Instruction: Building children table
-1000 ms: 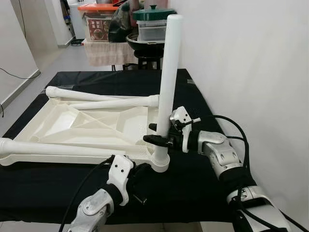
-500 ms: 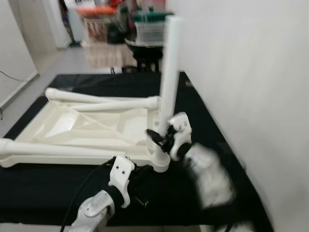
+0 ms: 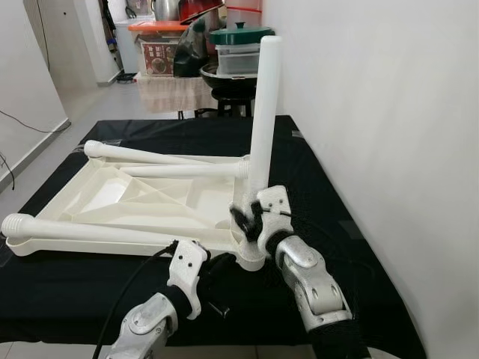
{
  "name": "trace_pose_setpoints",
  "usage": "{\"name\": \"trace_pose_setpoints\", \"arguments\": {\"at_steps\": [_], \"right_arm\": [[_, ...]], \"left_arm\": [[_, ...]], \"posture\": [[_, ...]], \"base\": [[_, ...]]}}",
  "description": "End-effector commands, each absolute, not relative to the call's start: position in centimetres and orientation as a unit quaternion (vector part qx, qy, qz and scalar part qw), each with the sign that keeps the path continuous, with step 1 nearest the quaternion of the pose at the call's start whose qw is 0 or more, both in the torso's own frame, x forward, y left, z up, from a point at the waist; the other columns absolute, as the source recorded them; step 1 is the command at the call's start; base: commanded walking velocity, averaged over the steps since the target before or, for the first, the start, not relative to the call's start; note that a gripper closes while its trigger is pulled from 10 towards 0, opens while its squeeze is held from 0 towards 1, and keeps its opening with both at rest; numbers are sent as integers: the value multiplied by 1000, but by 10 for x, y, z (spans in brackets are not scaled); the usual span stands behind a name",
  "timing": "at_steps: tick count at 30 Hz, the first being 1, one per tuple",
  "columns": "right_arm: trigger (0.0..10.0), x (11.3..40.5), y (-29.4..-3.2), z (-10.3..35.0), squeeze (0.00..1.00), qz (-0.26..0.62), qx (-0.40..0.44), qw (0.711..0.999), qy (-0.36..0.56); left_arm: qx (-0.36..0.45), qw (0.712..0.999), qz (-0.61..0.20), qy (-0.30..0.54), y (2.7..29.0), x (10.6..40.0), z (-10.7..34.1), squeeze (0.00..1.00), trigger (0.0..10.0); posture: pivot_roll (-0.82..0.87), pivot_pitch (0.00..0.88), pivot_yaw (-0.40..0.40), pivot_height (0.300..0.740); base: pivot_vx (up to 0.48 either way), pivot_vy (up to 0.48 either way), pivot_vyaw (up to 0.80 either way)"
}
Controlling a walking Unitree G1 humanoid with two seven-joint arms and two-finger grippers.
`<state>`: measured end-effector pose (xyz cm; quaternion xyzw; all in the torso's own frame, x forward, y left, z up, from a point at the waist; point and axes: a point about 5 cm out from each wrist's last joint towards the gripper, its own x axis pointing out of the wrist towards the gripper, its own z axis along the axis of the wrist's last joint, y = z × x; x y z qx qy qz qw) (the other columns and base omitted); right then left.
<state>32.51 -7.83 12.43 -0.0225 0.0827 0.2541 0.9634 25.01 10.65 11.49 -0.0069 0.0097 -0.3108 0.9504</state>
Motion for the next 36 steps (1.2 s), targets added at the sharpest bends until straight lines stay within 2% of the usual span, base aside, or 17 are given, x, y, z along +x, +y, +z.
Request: {"name": "trace_pose_setpoints", "arguments": {"at_steps": [1,2,3,4,5,7,8,10,13,16,17,18,29,32,33,34,36], "right_arm": [[10000,330,-73,144,1000,319,-25,946,46],[10000,330,-73,144,1000,319,-25,946,46],[10000,333,-77,153,718,355,-31,934,32],[10000,337,-83,161,0,387,-44,921,16],[10000,337,-83,161,0,387,-44,921,16],[10000,339,-92,166,0,457,-63,887,14],[10000,339,-92,166,0,457,-63,887,14],[10000,341,-99,165,0,518,-92,850,29],[10000,347,-103,167,0,545,-91,832,40],[10000,356,-106,168,0,538,-82,837,49],[3529,360,-107,169,0,536,-80,839,52],[0,363,-109,169,0,532,-73,842,56],[0,369,-126,163,0,500,-85,859,69],[0,369,-136,156,0,458,-113,878,80],[0,369,-140,152,0,426,-120,892,90],[0,371,-145,146,0,352,-115,923,108],[0,371,-145,146,0,352,-115,923,108]], "left_arm": [[-6,950,-312,17,105,251,112,0,10000],[-6,950,-312,17,105,251,112,0,10000],[-6,950,-311,17,105,251,112,0,10000],[-6,950,-311,17,105,251,112,0,10000],[-6,950,-311,17,105,251,112,0,10000],[-5,950,-310,16,105,251,111,0,10000],[-5,950,-310,16,105,251,111,0,10000],[-5,950,-310,16,104,251,111,0,10000],[-5,950,-311,17,104,251,110,0,10000],[-5,950,-311,17,104,250,110,0,10000],[-4,950,-311,17,104,250,110,0,10000],[-4,950,-311,16,104,249,110,0,10000],[-22,950,-309,32,110,231,106,0,10000],[-24,952,-304,31,111,230,106,0,10000],[-23,952,-304,31,111,230,106,0,10000],[-23,952,-305,31,112,230,106,0,10000],[-23,952,-305,31,112,230,106,0,10000]], "posture": [[48,0,-30,740],[48,0,-30,740],[50,0,-35,740],[51,0,-36,740],[51,0,-36,740],[54,0,-40,740],[54,0,-40,740],[56,0,-40,740],[62,0,-43,740],[67,0,-45,740],[69,0,-48,740],[69,0,-47,740],[69,0,-50,740],[67,0,-53,740],[67,0,-53,740],[65,0,-59,740],[65,0,-59,740]], "base": [[0,0,0],[0,0,0],[0,0,0],[0,0,0],[0,0,0],[0,0,0],[0,0,0],[0,0,0],[0,0,0],[0,0,0],[0,0,0],[0,0,0],[0,0,0],[0,0,0],[0,0,0],[0,0,0],[0,0,0]]}}
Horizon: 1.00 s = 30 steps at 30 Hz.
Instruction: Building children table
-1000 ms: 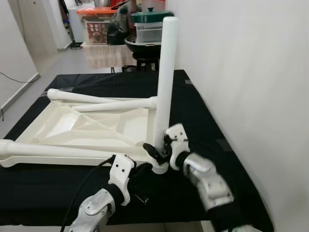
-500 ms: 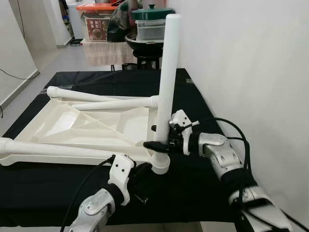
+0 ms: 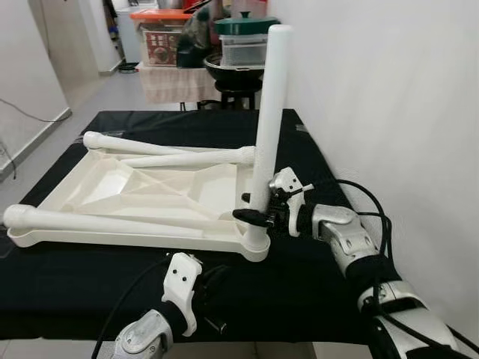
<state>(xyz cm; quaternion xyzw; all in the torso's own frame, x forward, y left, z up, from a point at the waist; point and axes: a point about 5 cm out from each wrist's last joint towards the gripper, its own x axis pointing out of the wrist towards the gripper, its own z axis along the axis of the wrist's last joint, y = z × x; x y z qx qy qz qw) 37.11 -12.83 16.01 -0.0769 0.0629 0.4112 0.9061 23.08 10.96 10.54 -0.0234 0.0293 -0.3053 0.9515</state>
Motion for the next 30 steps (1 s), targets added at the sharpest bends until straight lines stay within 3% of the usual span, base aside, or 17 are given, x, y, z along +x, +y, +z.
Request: {"name": "trace_pose_setpoints", "arguments": {"at_steps": [1,2,4,13,14,15,16,21,22,23,24,25,30], "right_arm": [[0,353,-128,126,0,256,-71,957,115],[0,335,-122,117,0,175,-35,976,125],[0,301,-92,109,0,168,-46,977,125],[0,326,-104,117,0,148,-57,981,110],[10000,332,-102,119,0,154,-51,981,107],[10000,336,-100,122,0,162,-40,981,102],[10000,336,-97,130,1000,173,-23,980,92],[10000,342,-95,157,1000,260,-7,965,39],[10000,344,-97,164,145,298,-13,954,24],[10000,344,-97,164,145,298,-13,954,24],[10000,345,-98,169,0,344,-18,939,14],[10000,347,-101,172,0,411,-38,911,8],[10000,350,-107,169,0,483,-82,871,24]], "left_arm": [[-24,952,-304,30,112,230,108,0,10000],[-24,952,-304,30,113,231,109,0,10000],[-21,953,-302,29,115,234,109,0,10000],[-14,952,-304,22,112,241,113,0,10000],[-11,953,-301,19,112,243,114,0,10000],[-10,954,-298,17,112,244,115,0,10000],[-11,955,-297,17,112,244,115,0,10000],[-15,953,-302,20,110,245,114,0,10000],[-15,953,-302,20,109,246,114,0,10000],[-15,953,-302,20,109,246,114,0,10000],[-15,953,-302,20,109,246,114,0,10000],[-16,953,-301,20,108,247,113,0,10000],[-16,954,-300,20,108,248,113,0,10000]], "posture": [[63,0,-64,740],[64,0,-59,740],[35,0,-23,740],[42,0,-38,740],[44,0,-39,740],[44,0,-38,740],[46,0,-35,740],[42,0,-33,740],[45,0,-35,740],[45,0,-35,740],[44,0,-37,740],[49,0,-41,740],[51,0,-41,740]], "base": [[0,0,0],[0,0,0],[0,0,0],[0,0,0],[0,0,0],[0,0,0],[0,0,0],[0,0,0],[0,0,0],[0,0,0],[0,0,0],[0,0,0],[0,0,0]]}}
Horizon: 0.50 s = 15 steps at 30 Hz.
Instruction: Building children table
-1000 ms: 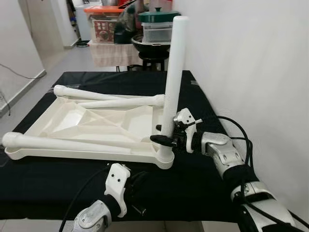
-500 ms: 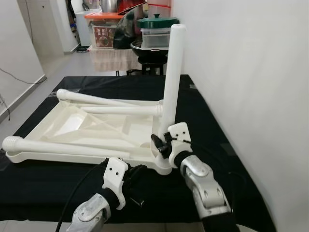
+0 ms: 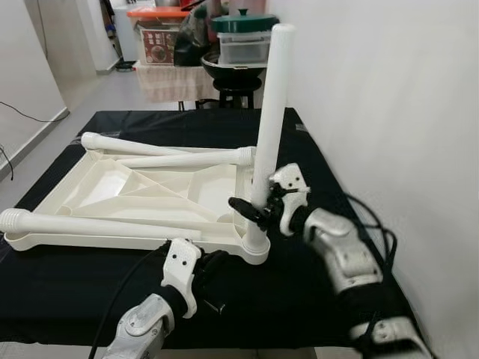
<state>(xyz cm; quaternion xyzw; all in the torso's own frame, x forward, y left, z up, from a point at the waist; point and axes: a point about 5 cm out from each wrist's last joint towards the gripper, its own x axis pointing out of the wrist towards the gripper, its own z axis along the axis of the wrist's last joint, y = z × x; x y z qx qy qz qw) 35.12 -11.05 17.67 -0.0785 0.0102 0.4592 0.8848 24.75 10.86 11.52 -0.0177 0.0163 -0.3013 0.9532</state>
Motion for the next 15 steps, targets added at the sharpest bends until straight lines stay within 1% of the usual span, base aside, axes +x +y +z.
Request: {"name": "trace_pose_setpoints", "arguments": {"at_steps": [1,3,4,6,7,8,9,10,15], "right_arm": [[10000,351,-108,169,0,502,-88,860,31],[10000,351,-108,169,0,502,-88,860,31],[10000,353,-109,170,0,515,-87,852,38],[10000,353,-109,170,0,515,-87,852,38],[10000,356,-110,171,0,525,-80,846,42],[6235,358,-111,173,0,534,-73,841,47],[6235,358,-111,173,0,534,-73,841,47],[0,360,-113,173,0,536,-69,840,52],[0,363,-116,171,0,528,-67,845,56]], "left_arm": [[-16,954,-300,20,108,248,113,0,10000],[-16,954,-300,20,108,248,113,0,10000],[-16,954,-300,20,108,249,113,0,10000],[-16,954,-300,20,108,249,113,0,10000],[-16,954,-300,20,108,249,112,0,10000],[-16,954,-300,20,108,249,112,0,10000],[-16,954,-300,20,108,249,112,0,10000],[-17,954,-300,21,108,249,112,0,10000],[-17,954,-299,21,108,249,111,0,10000]], "posture": [[54,0,-42,740],[54,0,-42,740],[54,0,-46,740],[54,0,-46,740],[52,0,-42,740],[53,0,-43,740],[53,0,-43,740],[54,0,-43,740],[52,0,-43,740]], "base": [[0,0,0],[0,0,0],[0,0,0],[0,0,0],[0,0,0],[0,0,0],[0,0,0],[0,0,0],[0,0,0]]}}
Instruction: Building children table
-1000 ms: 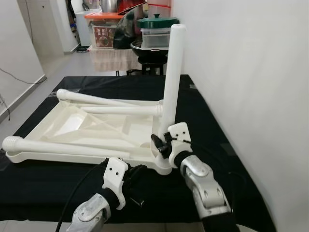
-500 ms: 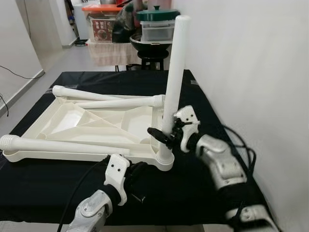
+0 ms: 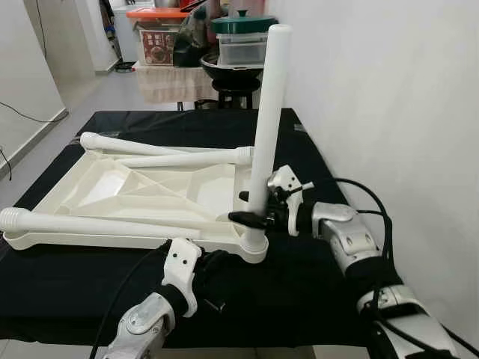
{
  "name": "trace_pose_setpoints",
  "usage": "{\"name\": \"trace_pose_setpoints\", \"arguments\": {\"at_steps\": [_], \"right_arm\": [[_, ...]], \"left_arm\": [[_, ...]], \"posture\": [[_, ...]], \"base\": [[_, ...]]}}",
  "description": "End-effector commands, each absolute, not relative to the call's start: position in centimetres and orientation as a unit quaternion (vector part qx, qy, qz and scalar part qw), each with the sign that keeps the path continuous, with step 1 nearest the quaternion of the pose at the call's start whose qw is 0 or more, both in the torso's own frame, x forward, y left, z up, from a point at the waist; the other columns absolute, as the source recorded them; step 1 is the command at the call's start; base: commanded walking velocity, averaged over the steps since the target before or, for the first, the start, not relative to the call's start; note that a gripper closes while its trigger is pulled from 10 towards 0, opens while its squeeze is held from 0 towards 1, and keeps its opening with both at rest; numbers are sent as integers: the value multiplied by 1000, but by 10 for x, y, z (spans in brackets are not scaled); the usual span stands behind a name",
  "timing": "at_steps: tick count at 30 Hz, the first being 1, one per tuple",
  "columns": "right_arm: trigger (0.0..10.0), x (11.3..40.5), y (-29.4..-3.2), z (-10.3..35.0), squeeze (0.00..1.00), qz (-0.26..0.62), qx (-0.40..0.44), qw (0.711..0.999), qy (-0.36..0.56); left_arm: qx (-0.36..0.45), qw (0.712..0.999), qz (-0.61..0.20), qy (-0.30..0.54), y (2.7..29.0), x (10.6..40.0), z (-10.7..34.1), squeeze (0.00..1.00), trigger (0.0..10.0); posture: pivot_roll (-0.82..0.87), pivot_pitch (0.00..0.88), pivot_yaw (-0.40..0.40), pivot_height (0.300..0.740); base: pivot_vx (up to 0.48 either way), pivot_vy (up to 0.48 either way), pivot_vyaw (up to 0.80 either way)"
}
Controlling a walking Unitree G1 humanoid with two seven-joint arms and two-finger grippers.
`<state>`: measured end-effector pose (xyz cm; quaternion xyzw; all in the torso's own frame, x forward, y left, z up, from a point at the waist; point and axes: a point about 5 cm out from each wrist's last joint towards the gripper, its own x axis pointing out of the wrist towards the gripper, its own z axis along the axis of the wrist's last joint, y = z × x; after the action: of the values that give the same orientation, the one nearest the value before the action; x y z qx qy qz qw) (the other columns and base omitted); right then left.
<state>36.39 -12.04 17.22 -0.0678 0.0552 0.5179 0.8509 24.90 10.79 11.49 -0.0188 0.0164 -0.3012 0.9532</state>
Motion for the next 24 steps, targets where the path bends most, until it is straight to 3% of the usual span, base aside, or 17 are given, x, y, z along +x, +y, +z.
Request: {"name": "trace_pose_setpoints", "arguments": {"at_steps": [1,5,7,8,9,10,12,14,21,22,24], "right_arm": [[0,363,-116,168,0,517,-68,851,57],[0,363,-116,166,0,507,-69,857,58],[0,352,-106,144,0,449,-60,888,81],[0,352,-106,144,0,449,-60,888,81],[0,346,-100,132,0,402,-49,909,101],[0,340,-96,118,0,289,-34,949,120],[0,317,-81,106,0,166,-1,977,133],[0,314,-75,111,0,165,-17,979,115],[0,333,-91,120,0,148,-33,983,102],[10000,335,-91,121,0,153,-39,982,104],[10000,335,-88,124,0,162,-41,980,106]], "left_arm": [[-18,954,-299,21,108,249,111,0,10000],[-18,954,-299,21,108,248,111,0,10000],[-21,954,-300,21,107,247,111,0,10000],[-21,954,-300,21,107,247,111,0,10000],[-22,954,-300,21,108,247,111,0,10000],[-23,954,-299,21,108,246,111,0,10000],[-23,954,-300,21,108,246,111,0,10000],[-22,954,-300,22,109,246,111,0,10000],[-22,954,-300,22,109,246,110,0,10000],[-21,954,-299,22,109,246,111,0,10000],[-21,954,-299,21,109,246,111,0,10000]], "posture": [[47,0,-43,740],[47,0,-43,740],[39,0,-52,740],[39,0,-52,740],[39,0,-52,740],[37,0,-50,740],[37,0,-49,740],[34,0,-46,740],[34,0,-48,740],[35,0,-46,740],[37,0,-46,740]], "base": [[0,0,0],[0,0,0],[0,0,0],[0,0,0],[0,0,0],[0,0,0],[0,0,0],[0,0,0],[0,0,0],[0,0,0],[0,0,0]]}}
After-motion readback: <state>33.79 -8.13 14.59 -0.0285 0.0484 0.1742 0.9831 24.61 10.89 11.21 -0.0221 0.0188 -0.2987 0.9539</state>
